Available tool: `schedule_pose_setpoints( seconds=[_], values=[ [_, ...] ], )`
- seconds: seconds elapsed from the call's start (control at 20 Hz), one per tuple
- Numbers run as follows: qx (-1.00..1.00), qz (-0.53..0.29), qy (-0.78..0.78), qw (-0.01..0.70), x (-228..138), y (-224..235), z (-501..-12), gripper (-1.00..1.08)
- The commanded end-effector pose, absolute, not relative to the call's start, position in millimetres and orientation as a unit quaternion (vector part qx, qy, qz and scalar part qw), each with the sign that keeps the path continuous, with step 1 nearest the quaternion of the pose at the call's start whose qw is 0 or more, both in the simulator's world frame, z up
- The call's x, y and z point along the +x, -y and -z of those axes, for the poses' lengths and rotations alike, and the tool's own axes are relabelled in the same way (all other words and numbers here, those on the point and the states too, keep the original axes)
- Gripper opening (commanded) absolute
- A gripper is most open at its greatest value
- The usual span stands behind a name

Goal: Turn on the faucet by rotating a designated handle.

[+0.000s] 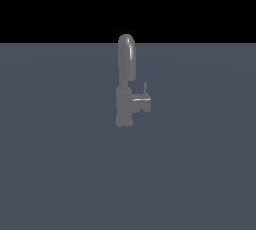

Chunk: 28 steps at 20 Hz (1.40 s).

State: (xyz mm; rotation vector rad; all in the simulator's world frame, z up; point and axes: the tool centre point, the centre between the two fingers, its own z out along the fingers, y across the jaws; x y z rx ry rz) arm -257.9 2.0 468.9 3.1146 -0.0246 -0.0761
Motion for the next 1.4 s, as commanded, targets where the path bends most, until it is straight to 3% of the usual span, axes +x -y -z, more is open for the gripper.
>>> schedule_pose_setpoints(
  seconds=[0.0, 0.65, 1.35],
  values=[
    [1.000, 0.024, 0.008, 0.013, -258, -2, -469, -1.00],
    [0.998, 0.052, 0.032, -0.011, -236, -3, -466, -1.00],
    [0.980, 0.138, 0.110, -0.088, -166, -1, -448, -1.00]
  ],
)
